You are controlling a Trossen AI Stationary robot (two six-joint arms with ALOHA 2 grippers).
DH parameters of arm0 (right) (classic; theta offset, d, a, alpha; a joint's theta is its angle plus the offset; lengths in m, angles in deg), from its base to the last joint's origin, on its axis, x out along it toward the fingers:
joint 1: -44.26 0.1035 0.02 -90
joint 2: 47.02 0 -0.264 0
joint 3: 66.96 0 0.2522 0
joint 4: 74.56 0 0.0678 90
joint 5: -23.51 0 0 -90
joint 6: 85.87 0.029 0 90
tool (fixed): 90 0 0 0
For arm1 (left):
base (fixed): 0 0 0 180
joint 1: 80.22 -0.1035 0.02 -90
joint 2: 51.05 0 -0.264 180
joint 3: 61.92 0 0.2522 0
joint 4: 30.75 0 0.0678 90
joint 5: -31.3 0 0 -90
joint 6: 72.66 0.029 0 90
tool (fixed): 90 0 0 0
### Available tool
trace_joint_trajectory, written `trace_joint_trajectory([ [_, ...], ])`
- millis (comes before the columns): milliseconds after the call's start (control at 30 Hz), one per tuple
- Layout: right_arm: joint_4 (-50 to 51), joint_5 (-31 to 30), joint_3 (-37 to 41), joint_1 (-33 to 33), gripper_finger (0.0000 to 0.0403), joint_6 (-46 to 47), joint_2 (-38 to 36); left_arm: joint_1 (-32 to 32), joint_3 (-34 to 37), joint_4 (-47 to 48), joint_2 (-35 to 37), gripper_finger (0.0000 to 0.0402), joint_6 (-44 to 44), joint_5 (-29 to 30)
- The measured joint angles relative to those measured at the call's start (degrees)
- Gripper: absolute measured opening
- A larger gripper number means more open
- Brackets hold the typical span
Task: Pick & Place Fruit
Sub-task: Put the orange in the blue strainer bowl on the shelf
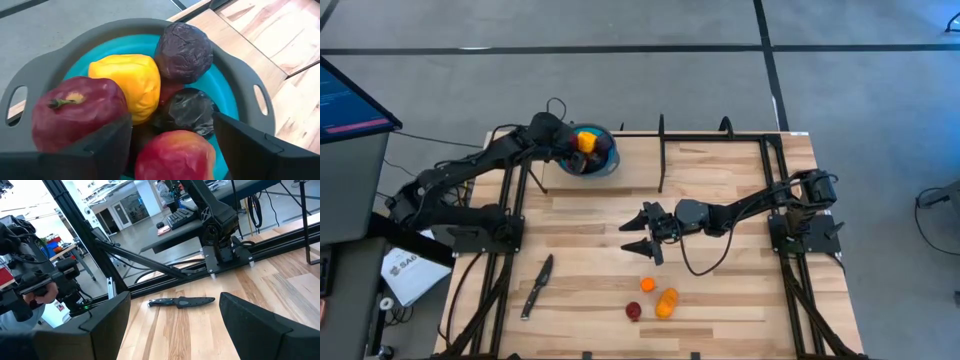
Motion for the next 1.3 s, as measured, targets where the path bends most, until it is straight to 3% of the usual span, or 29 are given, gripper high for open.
trace_joint_trajectory([
  [333, 0.01, -0.89, 0.0, -0.06, 0.0299, -0.27, 0.0, 0.0, 0.0, -0.94, 5.8, 0.0291, -0.22, -0.51],
  [500, 0.28, -2.75, 0.0, -0.07, 0.0299, -3.93, -0.13, 1.89, 0.0, -1.99, 14.51, 0.0292, 0.3, -7.03],
  [633, 4.43, -2.79, -0.43, 1.06, 0.0299, -6.32, -2.42, 8.4, 0.0, -2.2, 21.11, 0.0291, 1.51, -11.93],
  [767, 22.65, -3.4, -4.47, 4.76, 0.0299, -10.29, -5.12, 19.49, 0.0, -2.35, 24.71, 0.0283, 2.69, -12.11],
  [900, 44.52, -5.98, -11.54, 9.36, 0.0299, -12.47, -5.73, 32.35, 0.0, -2.35, 24.97, 0.027, 2.92, -7.6],
  [1033, 58.67, -5.51, -15.92, 11.81, 0.0299, -12.11, -3.29, 44.93, 0.0, -2.27, 22.4, 0.0255, 3.89, 0.54],
  [1167, 62.64, -5.21, -18.23, 11.98, 0.0299, -10.62, 0.58, 54.22, 0.06, -2.07, 18.2, 0.0243, 3.78, 10.85],
  [1300, 65.74, -4.12, -21.78, 11.94, 0.0299, -11.15, 5.94, 59.53, 0.09, -1.24, 14.29, 0.0235, 2.64, 15.9],
])
